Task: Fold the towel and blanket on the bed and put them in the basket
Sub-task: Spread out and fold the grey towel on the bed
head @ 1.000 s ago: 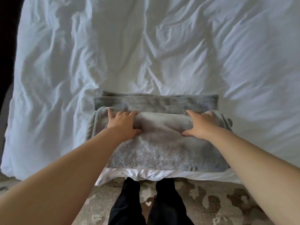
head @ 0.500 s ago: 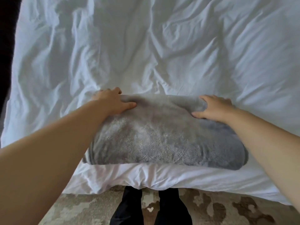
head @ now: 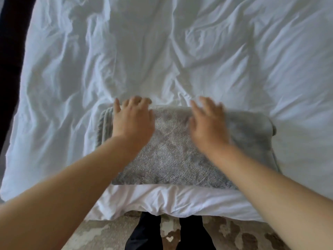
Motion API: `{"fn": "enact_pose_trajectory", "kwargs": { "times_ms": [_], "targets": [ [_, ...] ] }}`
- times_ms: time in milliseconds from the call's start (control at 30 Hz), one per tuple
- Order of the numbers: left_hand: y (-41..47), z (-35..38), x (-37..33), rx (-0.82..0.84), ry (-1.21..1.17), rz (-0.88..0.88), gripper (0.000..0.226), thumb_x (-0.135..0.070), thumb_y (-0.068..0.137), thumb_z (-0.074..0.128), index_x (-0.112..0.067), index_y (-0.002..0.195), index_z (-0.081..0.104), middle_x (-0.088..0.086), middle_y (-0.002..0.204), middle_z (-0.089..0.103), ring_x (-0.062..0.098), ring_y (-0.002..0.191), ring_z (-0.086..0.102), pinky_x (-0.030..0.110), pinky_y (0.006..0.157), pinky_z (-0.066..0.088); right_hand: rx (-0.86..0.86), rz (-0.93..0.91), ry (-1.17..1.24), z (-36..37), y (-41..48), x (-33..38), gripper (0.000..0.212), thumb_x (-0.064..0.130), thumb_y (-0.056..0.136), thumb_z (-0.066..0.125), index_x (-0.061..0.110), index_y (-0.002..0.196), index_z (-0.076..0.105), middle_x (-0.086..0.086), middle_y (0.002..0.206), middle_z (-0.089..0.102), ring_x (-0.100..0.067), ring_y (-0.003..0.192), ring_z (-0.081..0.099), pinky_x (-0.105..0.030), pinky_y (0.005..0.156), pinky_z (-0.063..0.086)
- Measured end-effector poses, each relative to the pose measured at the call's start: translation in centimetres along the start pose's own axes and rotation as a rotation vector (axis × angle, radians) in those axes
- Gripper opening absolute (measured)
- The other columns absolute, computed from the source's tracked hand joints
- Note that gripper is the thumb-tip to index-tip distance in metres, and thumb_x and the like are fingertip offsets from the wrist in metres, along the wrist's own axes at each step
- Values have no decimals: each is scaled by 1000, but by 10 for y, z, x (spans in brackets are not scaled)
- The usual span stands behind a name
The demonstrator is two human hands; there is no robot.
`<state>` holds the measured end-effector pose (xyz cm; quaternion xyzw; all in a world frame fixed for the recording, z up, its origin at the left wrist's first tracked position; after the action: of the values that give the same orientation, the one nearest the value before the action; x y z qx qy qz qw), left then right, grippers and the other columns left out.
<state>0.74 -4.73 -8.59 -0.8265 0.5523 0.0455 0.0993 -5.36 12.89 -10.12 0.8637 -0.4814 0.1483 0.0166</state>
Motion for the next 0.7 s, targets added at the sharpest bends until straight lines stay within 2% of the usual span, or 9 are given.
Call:
{"fn": "enact_pose_trajectory", "kwargs": {
  "times_ms": [67,167,233,367,433,500,633,700],
  "targets": [
    [-17,27,-4,23,-13,22,37,-31,95,40,-19,127,54,3,131,57,25,128,45,53,115,9,44,-159,53,29,-8,39,48,26,93,45,16,141,46,-13,148,41,-33,139,33,-51,115,17],
    [-26,90,21,95,10,-40,53,-39,97,31,-23,148,31,2,156,28,18,146,17,41,117,-6,190,-177,-33,91,-13,42,52,37,101,28,26,152,23,-3,161,16,-22,149,8,-40,118,-7],
    [-24,124,28,69,7,-58,58,-38,96,25,-21,152,21,5,160,17,18,148,9,35,115,-13,147,-168,-75,122,-10,30,54,38,100,25,28,153,17,-1,162,10,-19,150,3,-36,117,-11],
    [-17,154,19,-78,-66,-67,65,-33,87,28,-3,143,39,23,150,34,40,140,29,22,110,-20,-32,-119,-20,152,-5,27,54,33,94,34,23,146,37,-5,156,31,-23,146,24,-37,119,2],
    [-14,158,19,-165,-50,-50,63,-29,86,32,2,139,44,28,144,40,47,133,36,18,110,-19,-85,-111,-17,158,-4,26,54,33,93,34,22,145,40,-6,155,33,-23,145,27,-36,119,3],
    [-14,158,20,-183,-53,-53,63,-30,86,31,3,139,44,29,144,39,48,133,36,19,111,-17,-65,-101,-2,155,-2,25,54,32,93,32,23,146,38,-6,156,30,-23,146,23,-36,119,1],
    [-15,154,17,-129,-40,-88,68,-35,85,28,0,141,42,26,147,37,46,135,32,38,113,2,15,-170,58,134,-4,15,54,34,97,38,24,149,30,-2,159,20,-18,149,12,-30,118,-8],
    [-16,153,16,-129,-41,-94,69,-37,84,28,0,141,42,26,147,37,46,135,32,46,114,6,23,-133,72,120,-6,-13,57,39,98,41,23,151,26,-1,160,16,-18,149,8,-26,117,-12]
  ]
}}
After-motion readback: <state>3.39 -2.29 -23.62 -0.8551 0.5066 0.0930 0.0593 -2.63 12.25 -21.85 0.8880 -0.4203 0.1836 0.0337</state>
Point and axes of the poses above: each hand's wrist, its own y-axis towards the middle knuckle, its own z-axis out of the palm, x = y × z, the point moved 5 cm from there along y, towards the middle knuckle
